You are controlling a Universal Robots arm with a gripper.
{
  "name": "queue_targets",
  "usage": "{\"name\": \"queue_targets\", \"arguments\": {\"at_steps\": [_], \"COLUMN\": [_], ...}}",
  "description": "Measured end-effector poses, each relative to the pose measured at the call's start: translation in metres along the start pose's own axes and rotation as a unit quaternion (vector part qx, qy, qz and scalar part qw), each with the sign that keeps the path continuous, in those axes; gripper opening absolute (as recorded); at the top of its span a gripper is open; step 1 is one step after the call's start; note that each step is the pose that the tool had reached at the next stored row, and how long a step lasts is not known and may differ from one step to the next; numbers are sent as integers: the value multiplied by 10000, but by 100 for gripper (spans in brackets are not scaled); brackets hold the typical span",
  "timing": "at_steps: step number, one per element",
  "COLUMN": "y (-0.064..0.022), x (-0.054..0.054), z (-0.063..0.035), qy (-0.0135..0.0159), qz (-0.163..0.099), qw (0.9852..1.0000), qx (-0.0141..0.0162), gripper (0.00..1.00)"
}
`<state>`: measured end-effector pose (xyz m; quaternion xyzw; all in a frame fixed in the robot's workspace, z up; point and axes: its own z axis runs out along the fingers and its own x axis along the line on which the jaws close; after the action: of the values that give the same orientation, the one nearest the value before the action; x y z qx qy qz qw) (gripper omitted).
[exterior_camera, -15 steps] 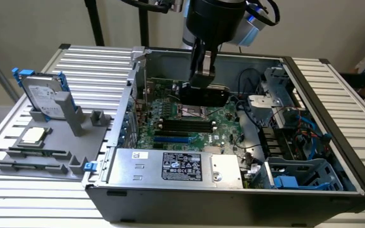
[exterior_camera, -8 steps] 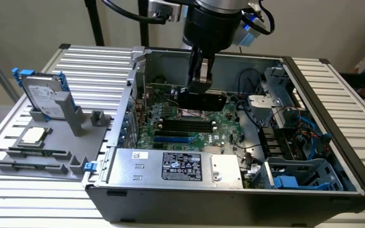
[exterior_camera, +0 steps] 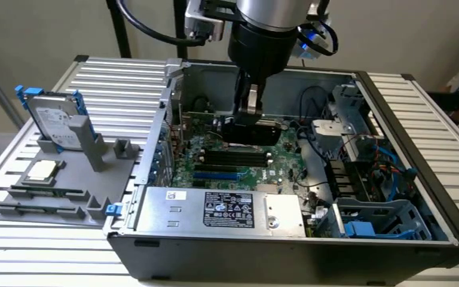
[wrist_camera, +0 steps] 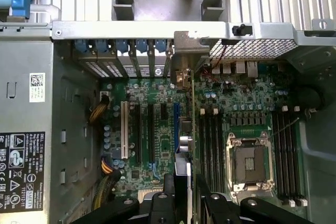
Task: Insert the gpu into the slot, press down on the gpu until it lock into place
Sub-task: 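Insert the gpu into the slot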
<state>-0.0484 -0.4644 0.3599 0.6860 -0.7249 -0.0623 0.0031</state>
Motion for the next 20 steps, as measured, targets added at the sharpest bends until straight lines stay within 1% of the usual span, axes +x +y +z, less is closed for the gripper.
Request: {"name": "queue_targets", "arguments": {"at_steps": [11, 18, 20], "y": [30, 44, 47], "x": [21, 34, 37], "z": [202, 330, 368], "qy": [-20, -38, -48], "qz": [-2, -5, -6], "qw": [10000, 10000, 10000], "qx": [8, 17, 21], "gripper": [26, 26, 26]}}
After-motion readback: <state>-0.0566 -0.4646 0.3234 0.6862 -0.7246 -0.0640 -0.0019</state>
